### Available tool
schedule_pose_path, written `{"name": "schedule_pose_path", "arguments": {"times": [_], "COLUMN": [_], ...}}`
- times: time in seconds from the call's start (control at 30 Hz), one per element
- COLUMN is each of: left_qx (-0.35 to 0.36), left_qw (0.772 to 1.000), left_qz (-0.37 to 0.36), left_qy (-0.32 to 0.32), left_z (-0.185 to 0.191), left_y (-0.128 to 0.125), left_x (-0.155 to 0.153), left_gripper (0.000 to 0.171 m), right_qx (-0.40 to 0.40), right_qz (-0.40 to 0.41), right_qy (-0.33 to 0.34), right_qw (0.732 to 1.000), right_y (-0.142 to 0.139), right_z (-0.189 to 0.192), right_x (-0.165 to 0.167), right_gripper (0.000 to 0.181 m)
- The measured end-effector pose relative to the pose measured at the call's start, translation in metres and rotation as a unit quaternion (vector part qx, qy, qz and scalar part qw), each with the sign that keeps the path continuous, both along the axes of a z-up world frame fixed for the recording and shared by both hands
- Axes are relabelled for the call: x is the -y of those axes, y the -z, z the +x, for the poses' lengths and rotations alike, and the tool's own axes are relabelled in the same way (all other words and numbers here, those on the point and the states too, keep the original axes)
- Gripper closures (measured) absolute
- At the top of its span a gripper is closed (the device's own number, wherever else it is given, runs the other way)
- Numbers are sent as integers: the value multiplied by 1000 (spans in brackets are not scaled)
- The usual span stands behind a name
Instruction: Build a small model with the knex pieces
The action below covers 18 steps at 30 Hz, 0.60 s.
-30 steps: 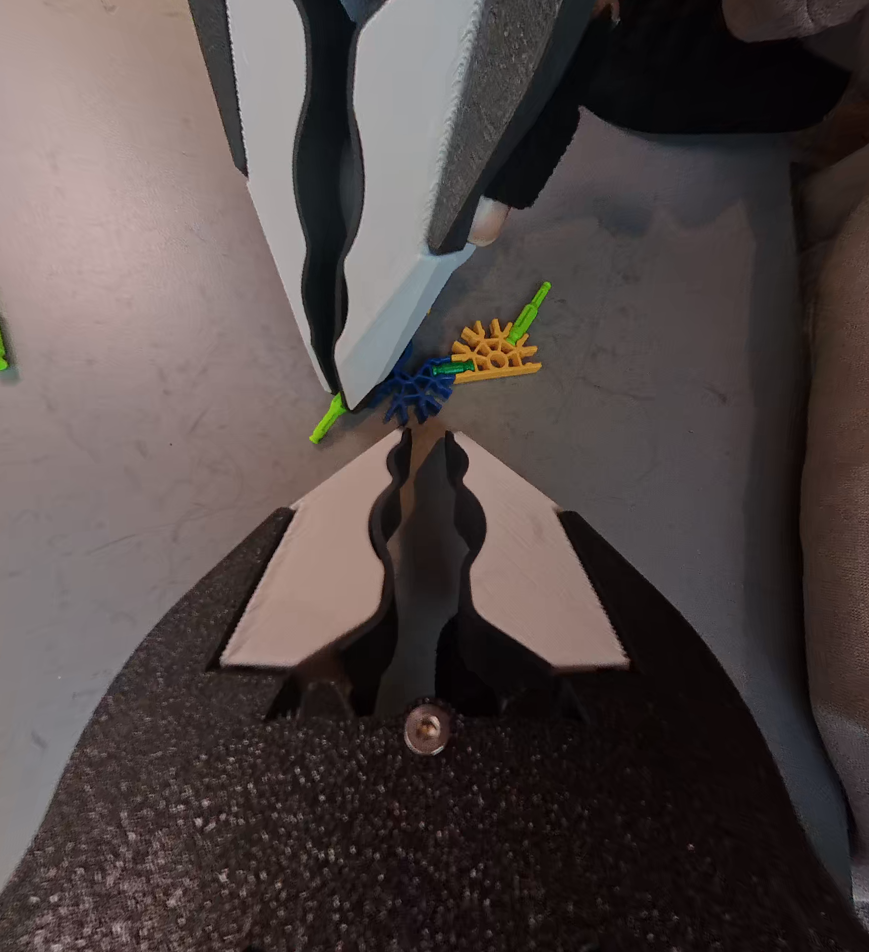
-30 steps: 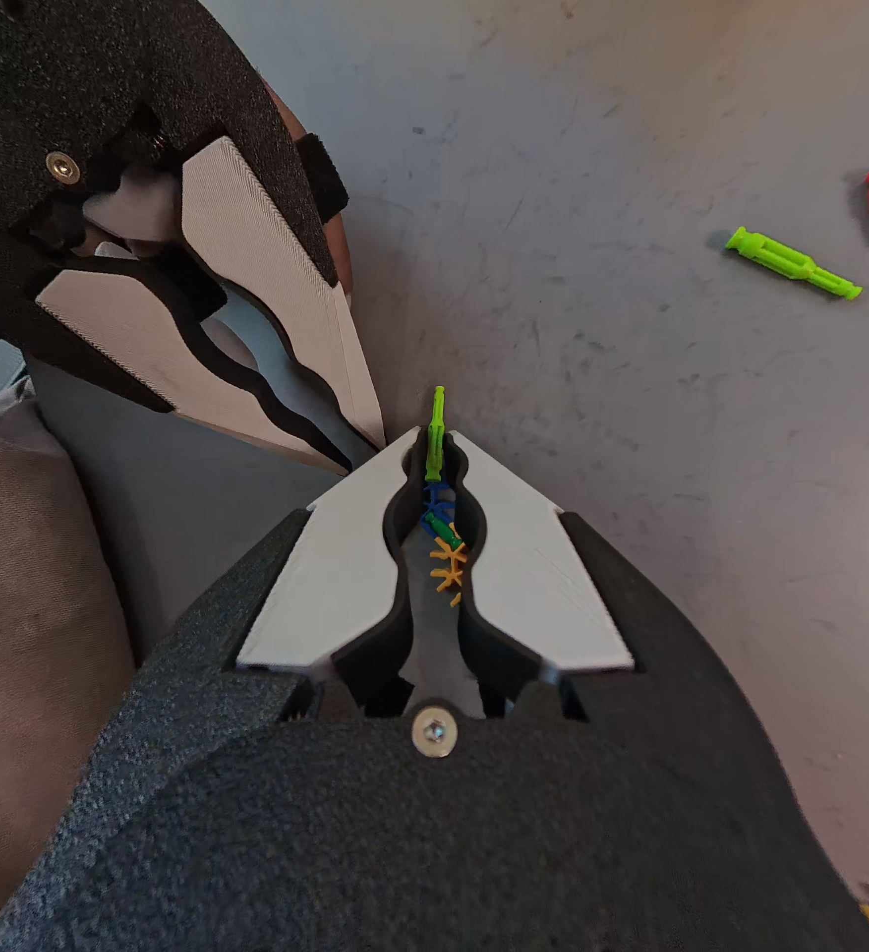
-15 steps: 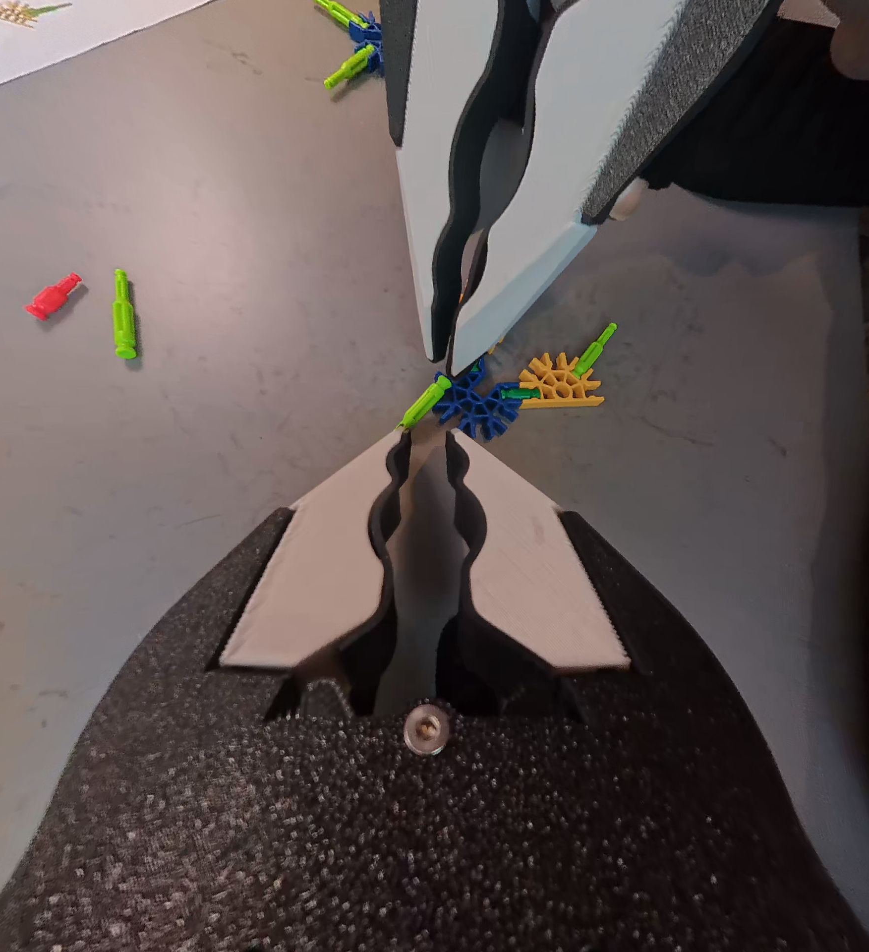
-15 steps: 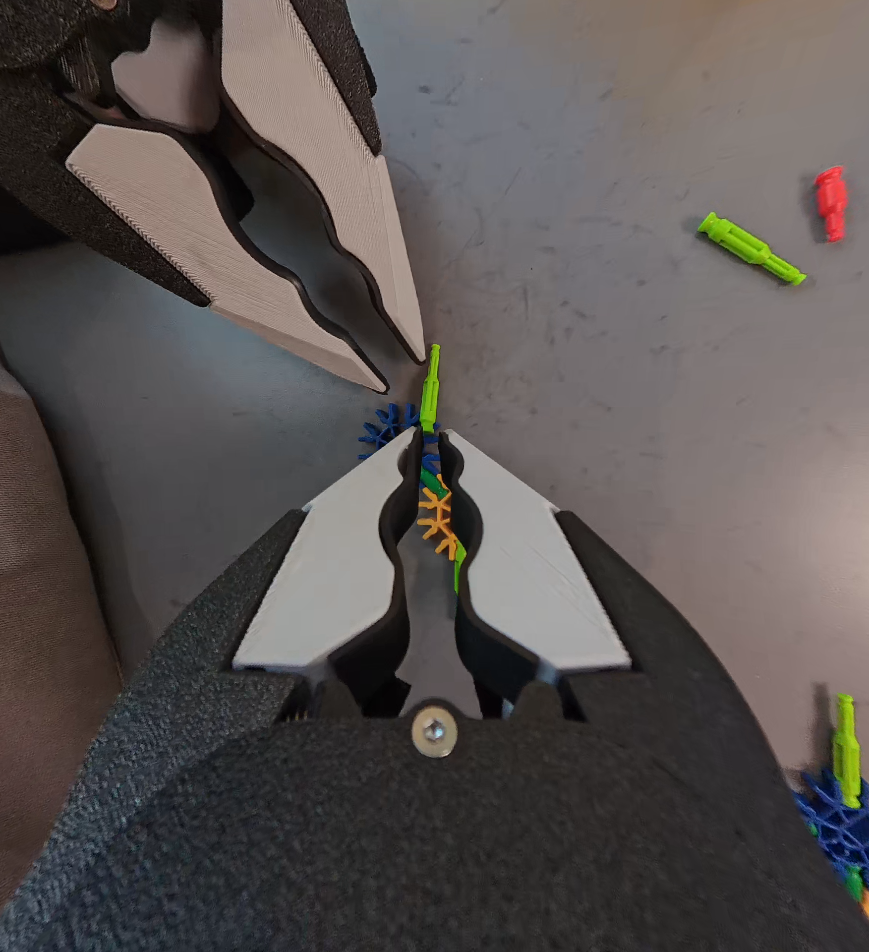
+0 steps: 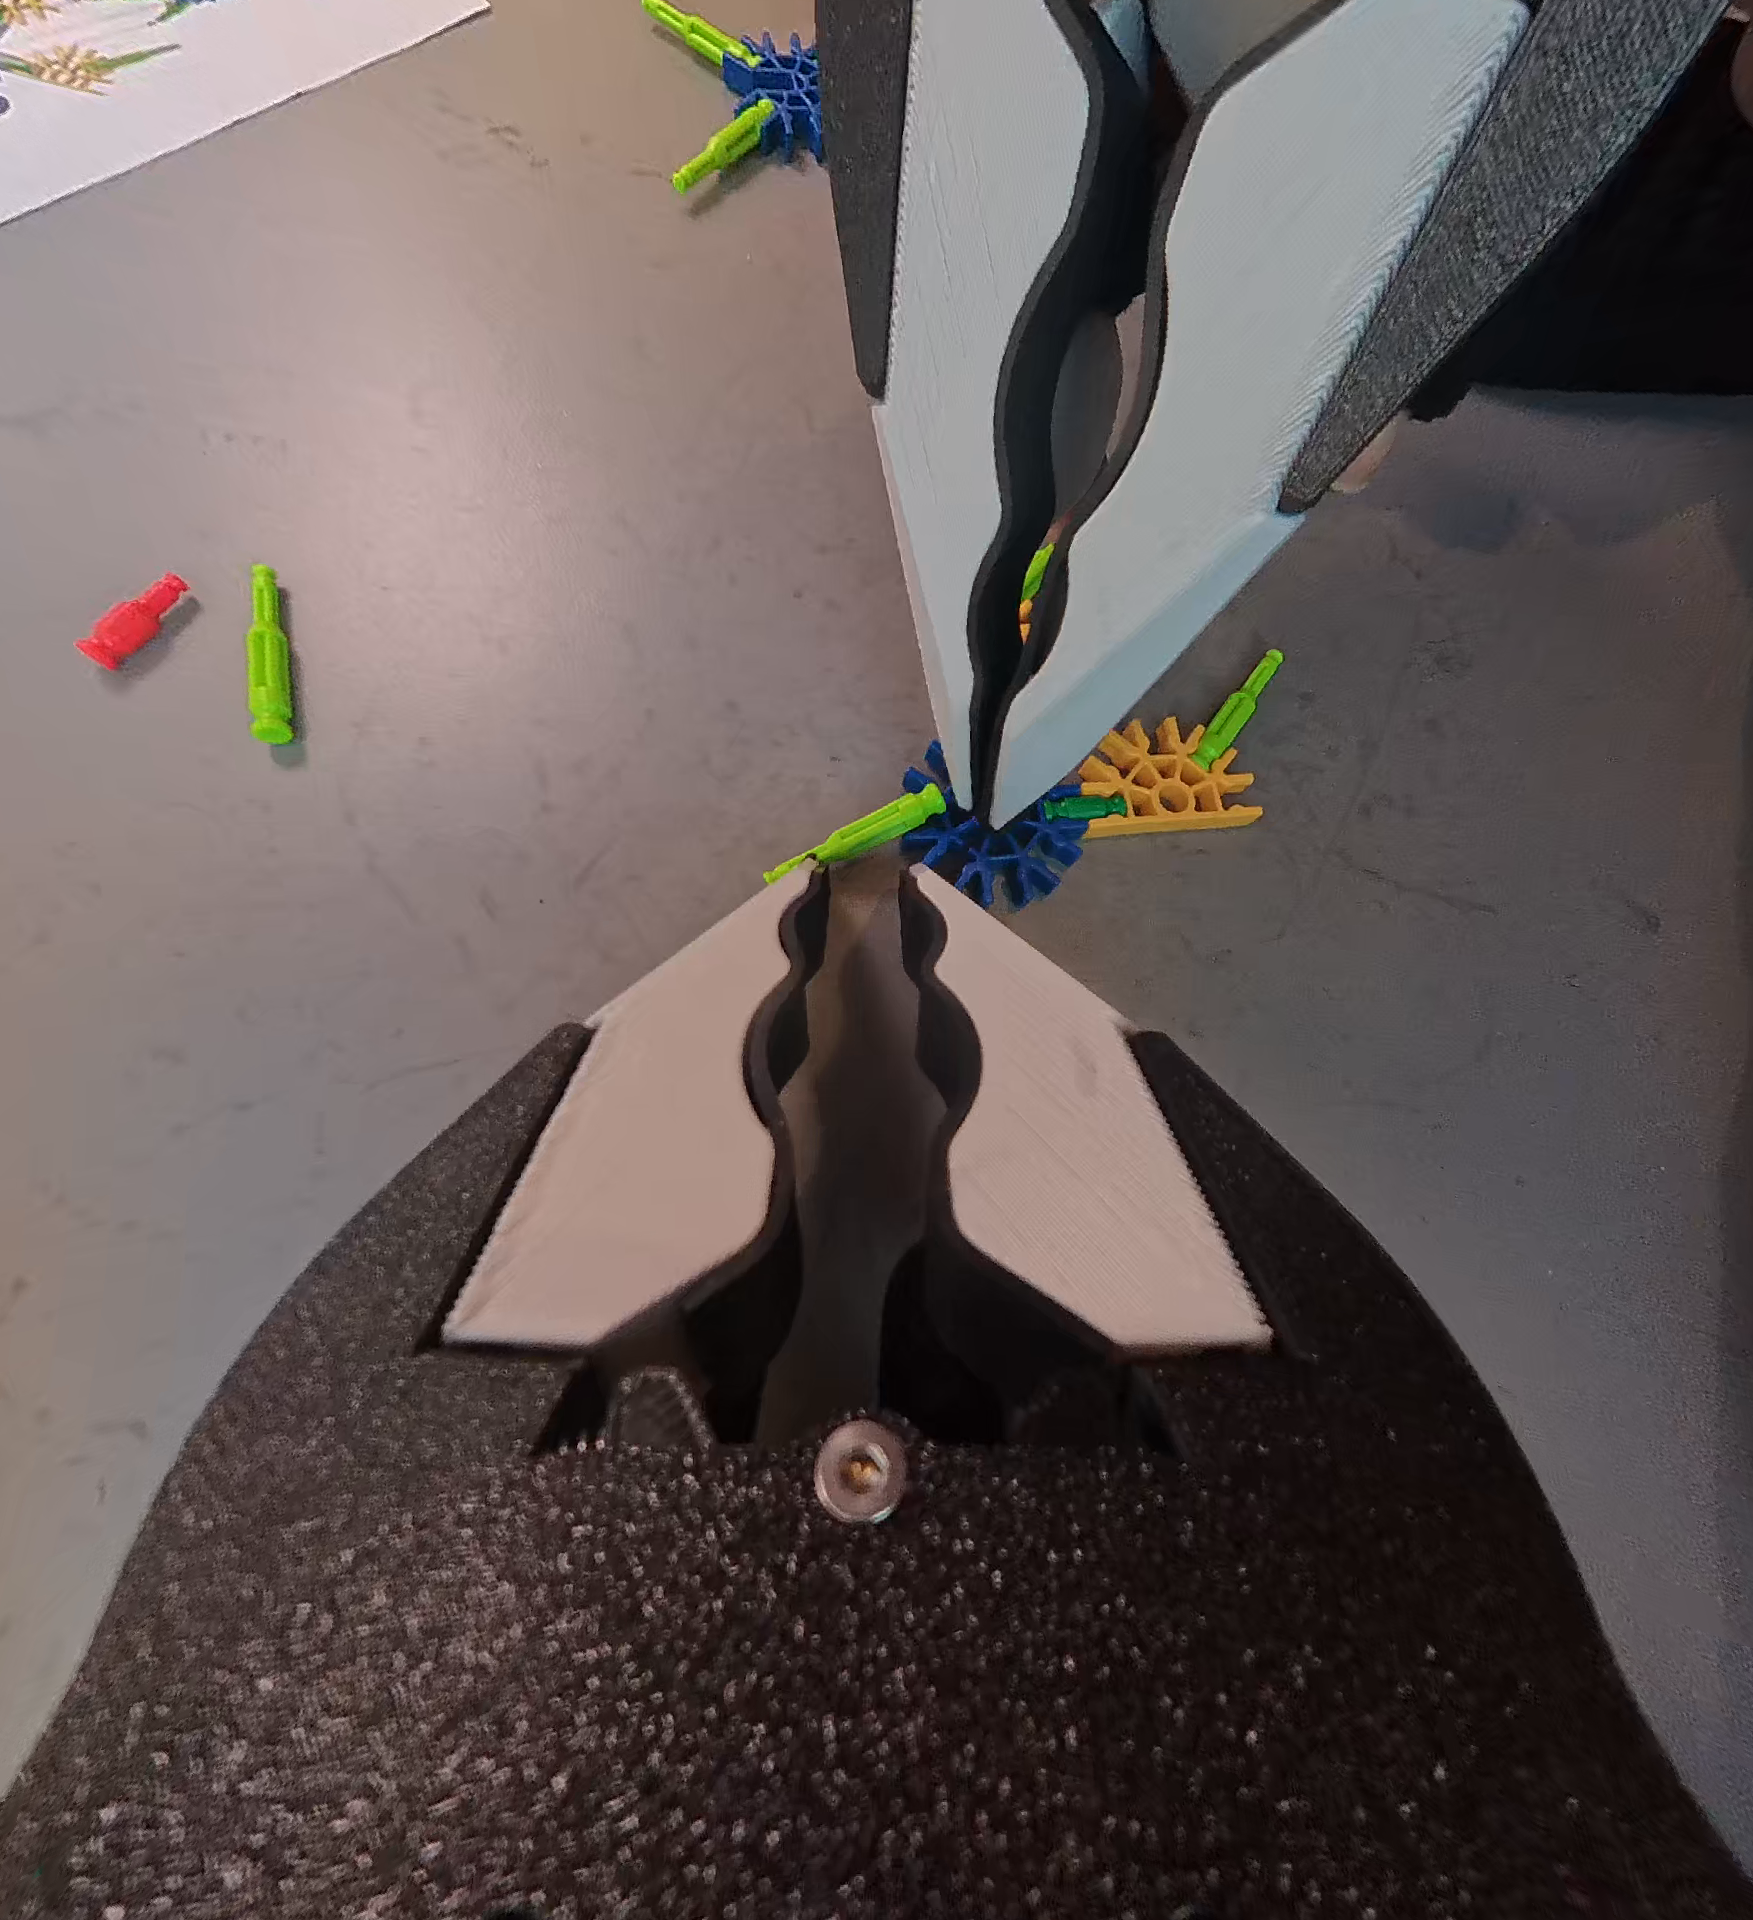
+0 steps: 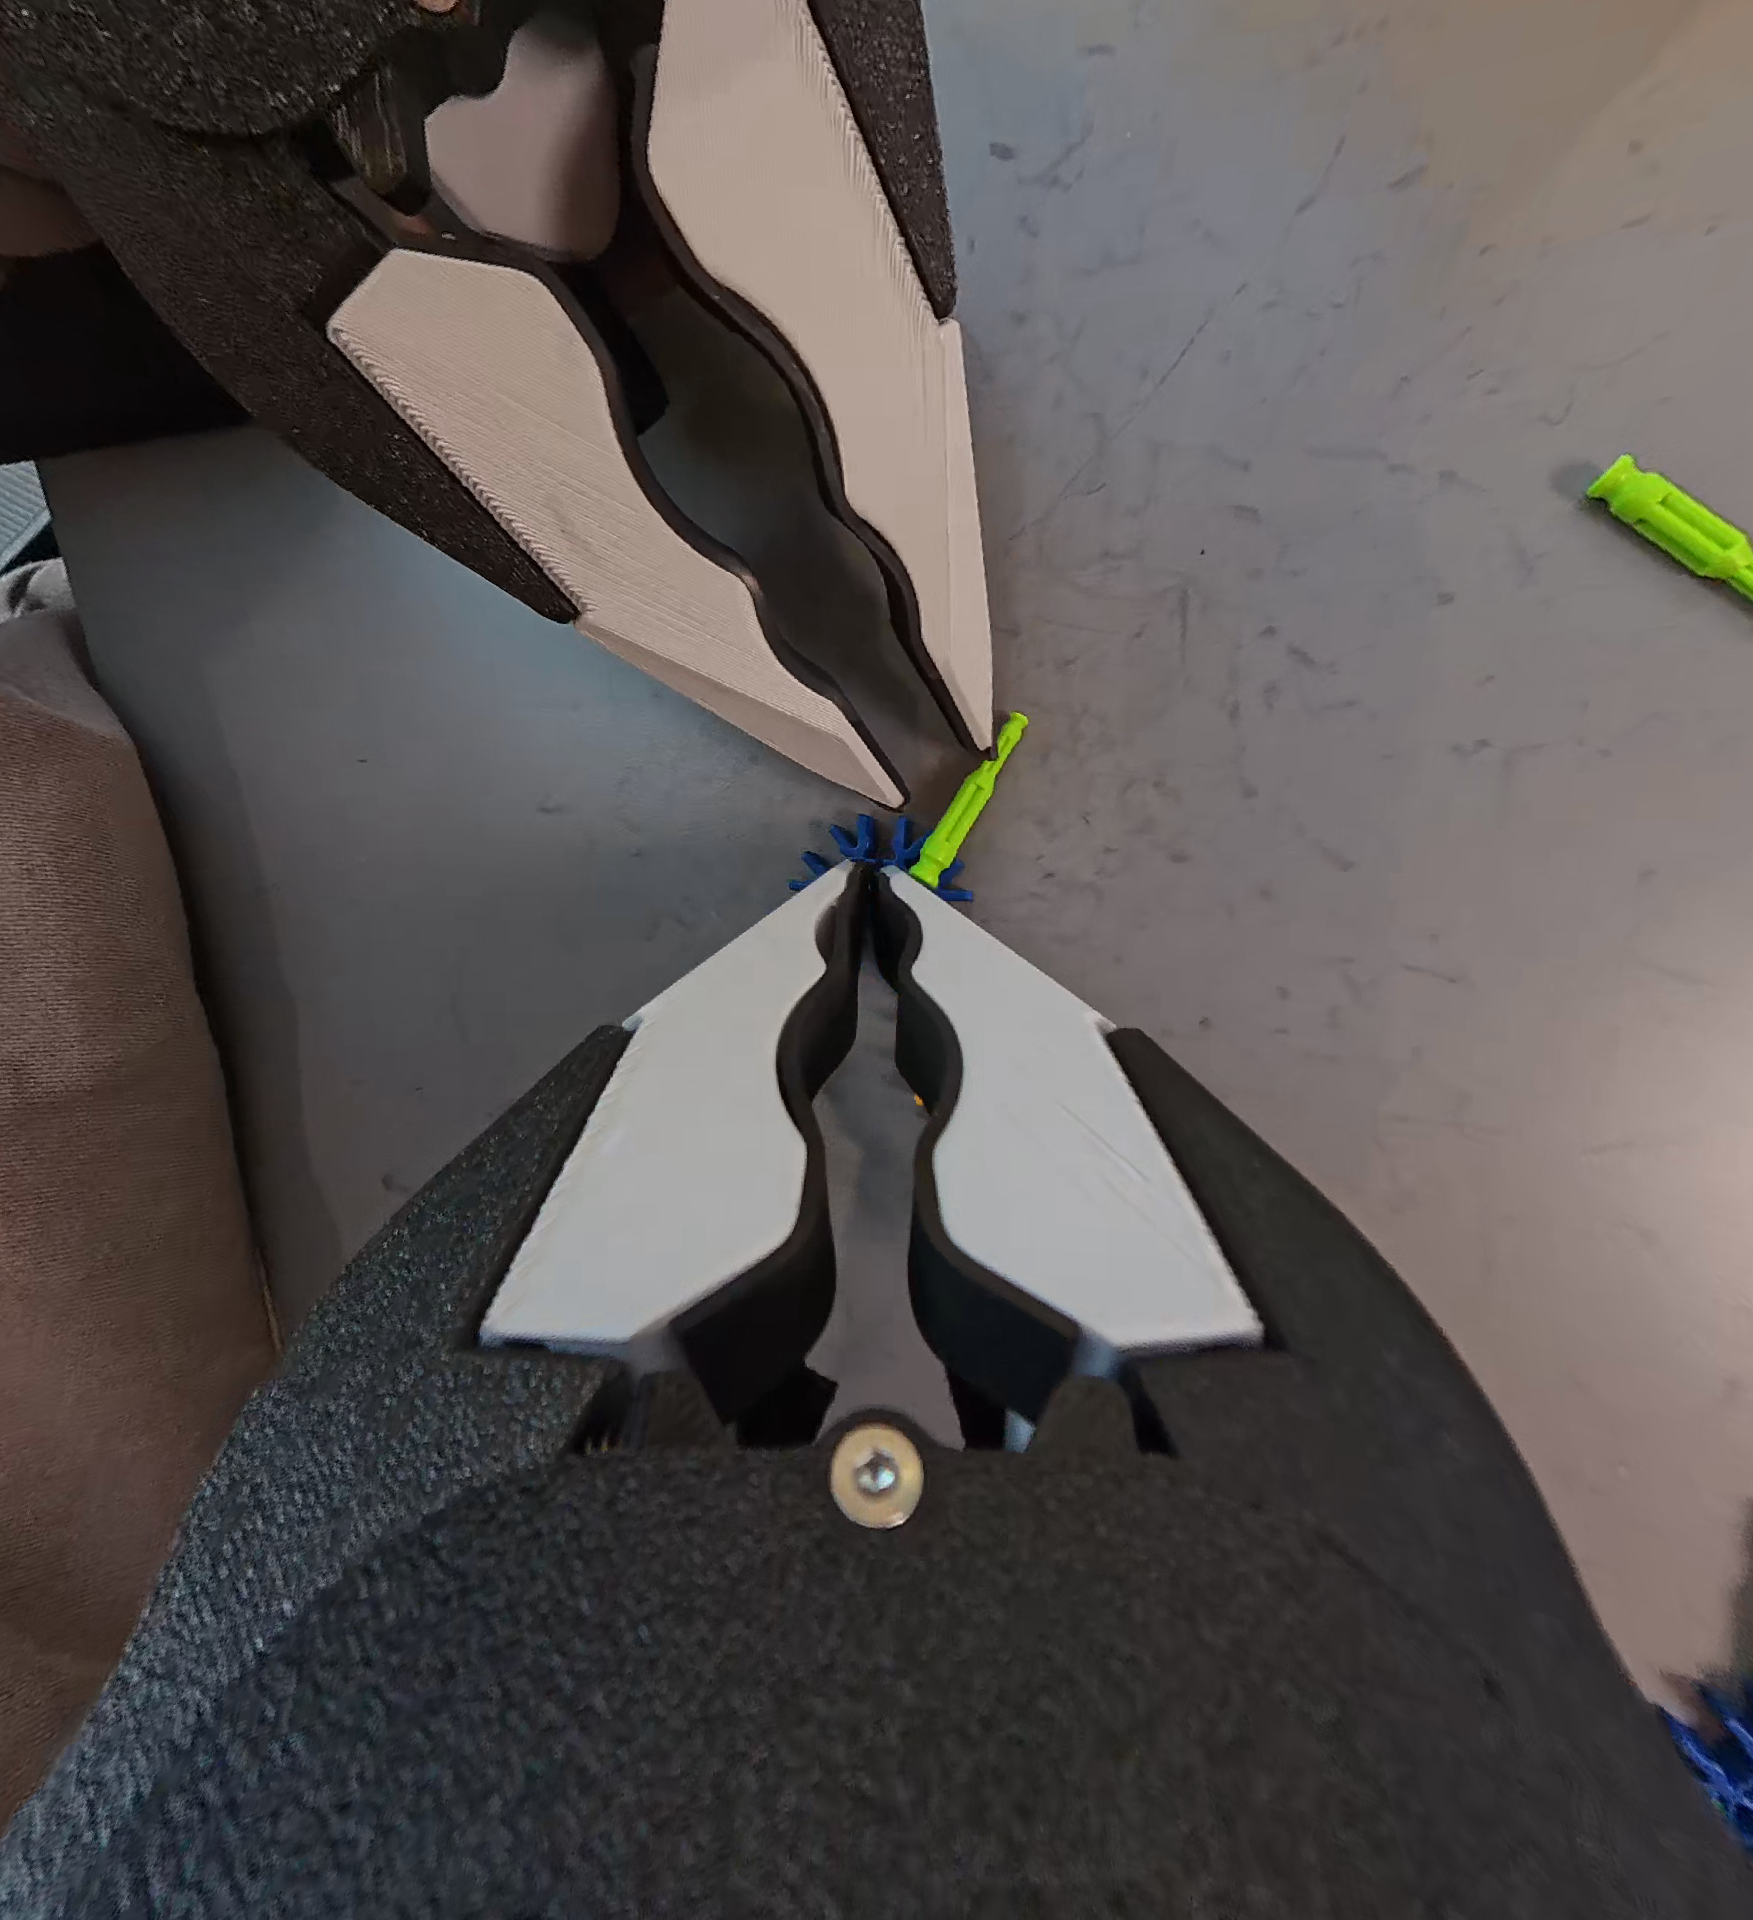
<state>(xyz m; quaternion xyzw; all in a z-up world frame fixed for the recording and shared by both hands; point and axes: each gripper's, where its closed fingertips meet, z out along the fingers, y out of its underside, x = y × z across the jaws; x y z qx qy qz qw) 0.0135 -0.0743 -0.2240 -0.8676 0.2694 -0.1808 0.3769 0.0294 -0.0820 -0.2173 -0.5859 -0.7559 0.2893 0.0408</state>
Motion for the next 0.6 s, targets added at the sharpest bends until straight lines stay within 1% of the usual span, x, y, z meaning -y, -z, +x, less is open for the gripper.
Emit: {"name": "schedule_pose_path", "arguments": {"times": [0.03, 0.13, 0.23, 0.37, 0.6], "left_qx": [-5, -6, -4, -5, -7], "left_qw": [1000, 1000, 1000, 1000, 1000], "left_qz": [3, 10, 12, 17, 20], "left_qy": [-1, -3, -6, -10, -8], "left_z": [-1, -3, -4, -5, -4], "left_y": [0, -2, -3, -3, -3], "left_x": [-1, -2, -3, -5, -6], "left_gripper": [158, 158, 158, 158, 158], "right_qx": [-3, -16, -13, -2, 0], "right_qz": [0, 5, 14, 13, 15], "right_qy": [-2, 5, 12, -1, -6], "right_qw": [1000, 1000, 1000, 1000, 1000], "right_y": [-2, -8, -6, 1, 0], "right_z": [-1, -5, -8, -7, -9], "right_x": [0, -7, -14, -9, -8], "right_gripper": [181, 181, 181, 181, 181]}}
